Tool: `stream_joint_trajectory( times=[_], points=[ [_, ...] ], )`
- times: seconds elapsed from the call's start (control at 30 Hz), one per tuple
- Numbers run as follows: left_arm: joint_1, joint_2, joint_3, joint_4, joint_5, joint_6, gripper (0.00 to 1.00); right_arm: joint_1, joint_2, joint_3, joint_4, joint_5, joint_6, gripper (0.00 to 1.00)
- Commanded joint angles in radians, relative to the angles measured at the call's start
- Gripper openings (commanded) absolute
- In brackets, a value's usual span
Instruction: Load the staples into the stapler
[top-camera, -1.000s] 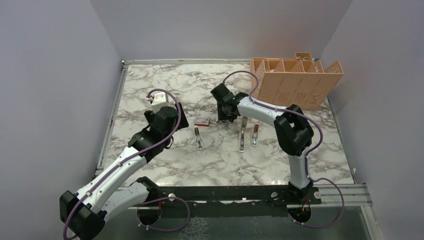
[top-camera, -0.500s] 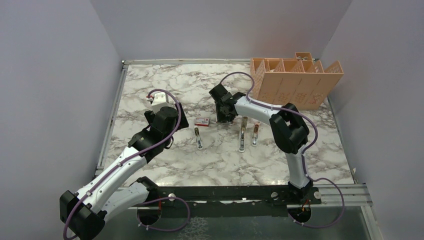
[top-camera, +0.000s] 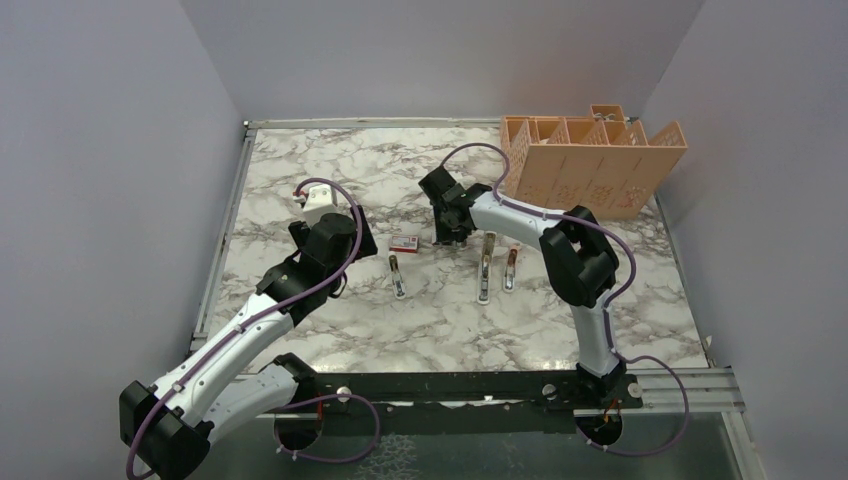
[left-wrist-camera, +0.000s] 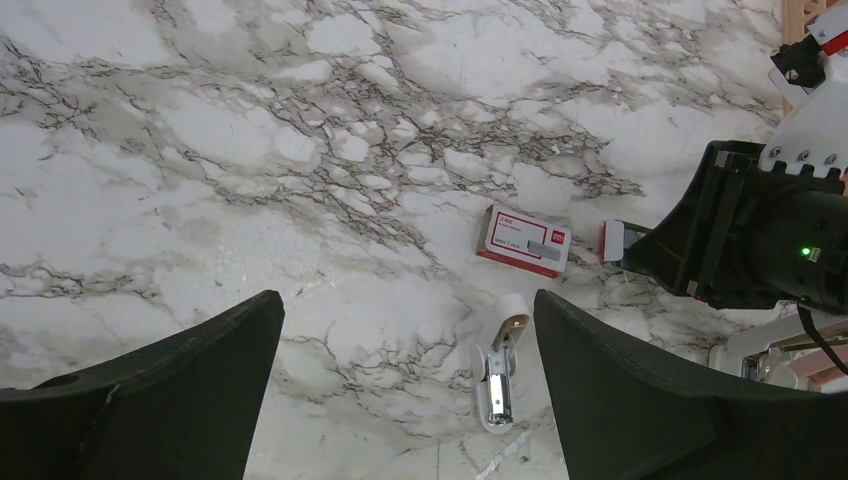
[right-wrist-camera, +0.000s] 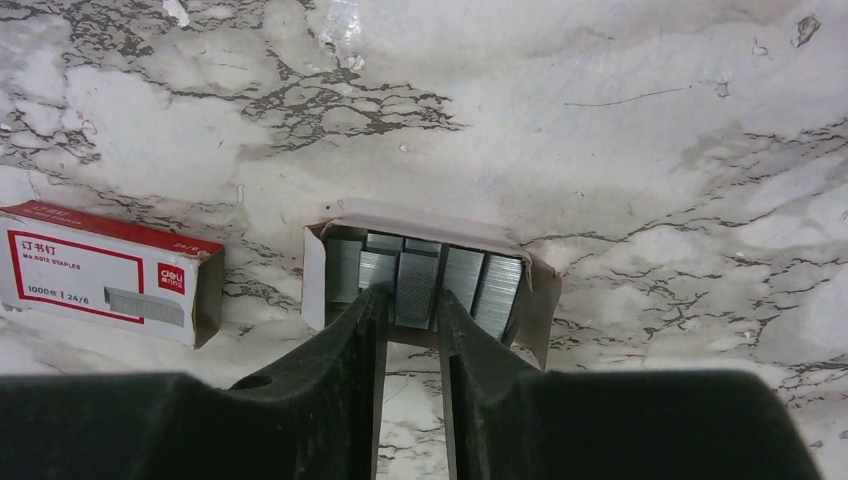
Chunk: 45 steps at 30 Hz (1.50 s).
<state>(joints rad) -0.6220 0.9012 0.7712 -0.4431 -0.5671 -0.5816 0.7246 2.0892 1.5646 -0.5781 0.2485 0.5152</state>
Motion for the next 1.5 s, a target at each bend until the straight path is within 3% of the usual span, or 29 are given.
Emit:
stream_joint_trajectory(
  times=[0.0,0.2,0.5,0.87,1.23,1.47],
  points=[
    [0.002,-0.018,-0.010,0.023,0.006,0.008,0.95,-0.001,0.023,0.023,-0.016,0.004,-0.001,0.31],
    [0.002,-0.018,-0.011,0.023,0.006,0.008,0.95,-0.002,0.035,0.018,-0.013,-0.009,0.002,0.32],
    [0.003,-0.018,-0.011,0.023,0.006,0.008,0.95,-0.002,0.030,0.015,-0.013,-0.021,0.006,0.23],
    [0.002,-0.021,-0.011,0.024,0.006,0.005,0.95,-0.002,-0.081,-0.032,0.017,-0.035,0.006,0.22],
    [0.002,-0.016,-0.007,0.024,0.008,0.006,0.95,0.004,-0.236,-0.221,0.073,-0.186,0.048,0.24],
    [0.002,-0.012,-0.006,0.024,0.009,0.005,0.95,0.071,-0.324,-0.349,0.097,-0.234,0.106,0.25]
  ],
)
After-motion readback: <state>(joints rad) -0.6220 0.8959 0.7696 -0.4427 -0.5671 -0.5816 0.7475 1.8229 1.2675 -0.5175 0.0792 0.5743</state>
